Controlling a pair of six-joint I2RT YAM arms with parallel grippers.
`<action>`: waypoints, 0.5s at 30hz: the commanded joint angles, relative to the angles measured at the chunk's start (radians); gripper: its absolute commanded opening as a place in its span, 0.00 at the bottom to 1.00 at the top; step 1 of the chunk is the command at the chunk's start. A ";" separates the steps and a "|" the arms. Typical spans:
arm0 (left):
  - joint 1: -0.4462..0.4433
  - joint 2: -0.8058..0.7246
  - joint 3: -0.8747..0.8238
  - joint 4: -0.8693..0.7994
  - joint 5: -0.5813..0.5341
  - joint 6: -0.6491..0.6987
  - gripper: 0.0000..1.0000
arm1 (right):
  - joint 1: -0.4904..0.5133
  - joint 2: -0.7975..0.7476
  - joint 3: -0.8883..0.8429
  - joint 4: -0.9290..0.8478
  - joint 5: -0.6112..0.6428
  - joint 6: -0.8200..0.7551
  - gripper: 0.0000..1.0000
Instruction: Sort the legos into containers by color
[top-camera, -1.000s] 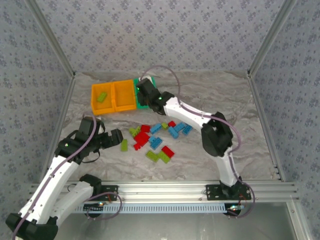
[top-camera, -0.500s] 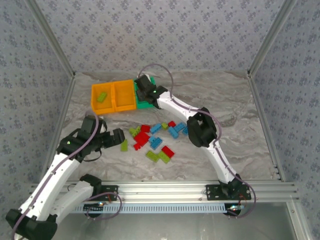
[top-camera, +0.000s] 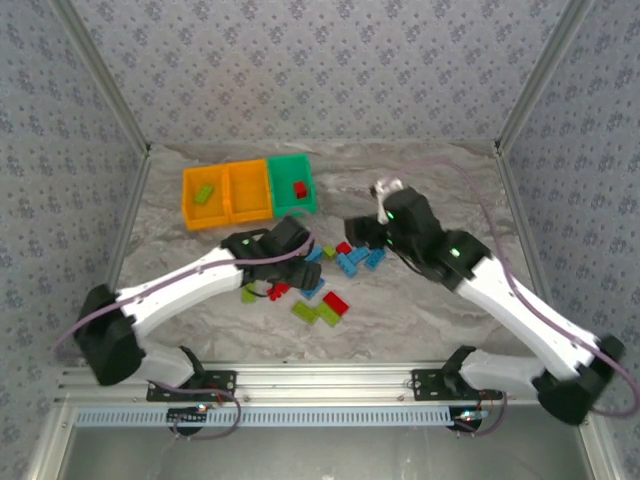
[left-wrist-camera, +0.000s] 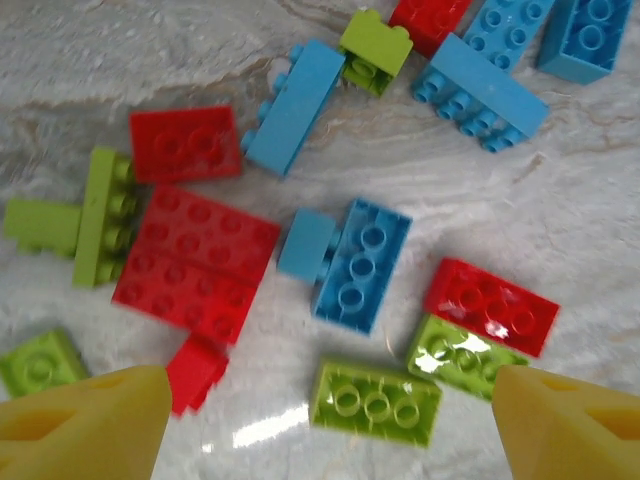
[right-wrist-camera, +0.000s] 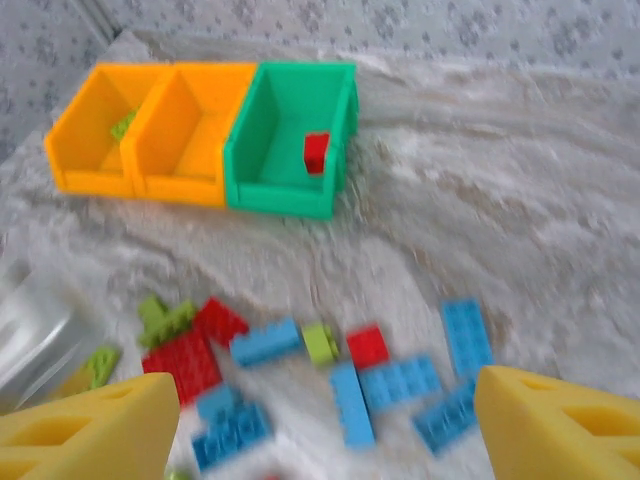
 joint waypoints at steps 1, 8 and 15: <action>0.023 0.136 0.102 0.012 -0.051 0.173 0.80 | 0.016 -0.113 -0.114 -0.210 -0.057 0.087 0.83; 0.078 0.363 0.225 0.047 -0.061 0.292 0.63 | 0.033 -0.319 -0.234 -0.258 -0.004 0.180 0.88; 0.096 0.512 0.286 0.111 -0.050 0.321 0.53 | 0.036 -0.283 -0.217 -0.257 -0.016 0.187 0.88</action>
